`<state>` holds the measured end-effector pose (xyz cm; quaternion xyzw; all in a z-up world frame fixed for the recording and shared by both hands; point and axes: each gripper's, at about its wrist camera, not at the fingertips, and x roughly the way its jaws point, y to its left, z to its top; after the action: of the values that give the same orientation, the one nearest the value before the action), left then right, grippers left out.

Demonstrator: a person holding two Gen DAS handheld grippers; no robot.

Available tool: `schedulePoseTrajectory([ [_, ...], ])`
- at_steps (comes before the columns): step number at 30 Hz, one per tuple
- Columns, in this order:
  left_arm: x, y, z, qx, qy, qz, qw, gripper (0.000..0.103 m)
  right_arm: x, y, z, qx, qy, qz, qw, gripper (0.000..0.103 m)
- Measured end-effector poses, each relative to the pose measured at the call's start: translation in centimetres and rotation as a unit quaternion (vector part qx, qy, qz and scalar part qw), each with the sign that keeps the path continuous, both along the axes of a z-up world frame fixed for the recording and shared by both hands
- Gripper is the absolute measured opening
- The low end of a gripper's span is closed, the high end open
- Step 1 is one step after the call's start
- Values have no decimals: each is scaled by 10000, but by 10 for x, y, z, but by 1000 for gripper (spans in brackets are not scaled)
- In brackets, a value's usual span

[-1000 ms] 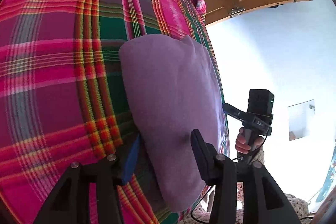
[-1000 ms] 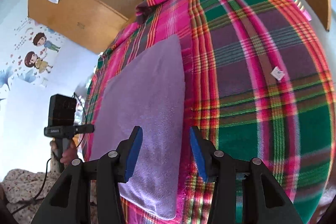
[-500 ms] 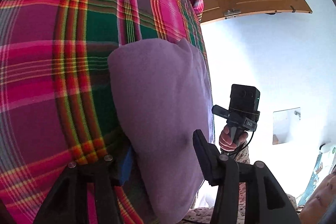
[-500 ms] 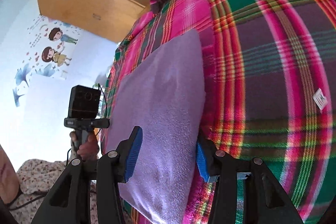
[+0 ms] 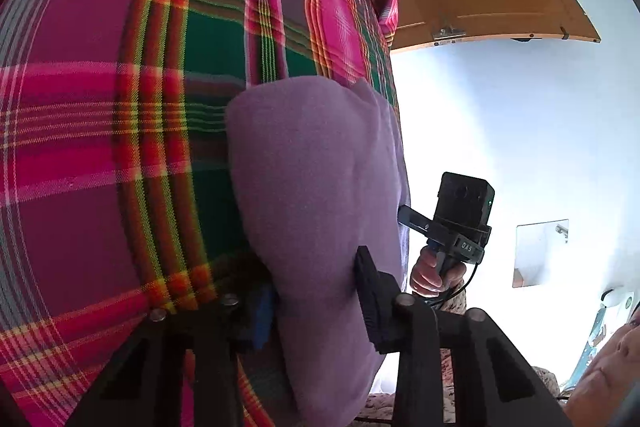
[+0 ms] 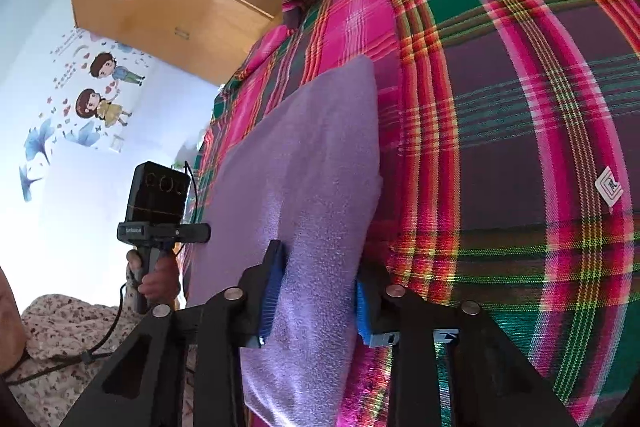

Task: Fold clothes

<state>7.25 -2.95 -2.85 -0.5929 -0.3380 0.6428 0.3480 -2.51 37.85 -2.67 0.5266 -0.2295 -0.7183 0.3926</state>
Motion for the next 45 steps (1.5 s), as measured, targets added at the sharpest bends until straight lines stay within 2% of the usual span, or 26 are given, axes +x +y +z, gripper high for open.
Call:
schedulePoseTrajectory([
  [6, 1, -2, -1, -6, 17, 37, 10000, 33, 7, -2, 3, 83, 182, -151, 9997, 28],
  [12, -3, 5, 3, -22, 18, 126, 9999, 32, 15, -10, 8, 400, 460, -311, 9977, 24],
  [20, -5, 8, 6, -22, 125, 186, 9997, 31, 14, -15, 11, 599, 499, -373, 9963, 24],
  [32, -8, 22, 7, -216, 289, 293, 9989, 29, 24, -27, 21, 971, 775, -532, 9908, 20],
  [45, -26, 28, 18, -131, 540, 299, 9980, 29, 30, -36, 40, 843, 816, -727, 9904, 20],
])
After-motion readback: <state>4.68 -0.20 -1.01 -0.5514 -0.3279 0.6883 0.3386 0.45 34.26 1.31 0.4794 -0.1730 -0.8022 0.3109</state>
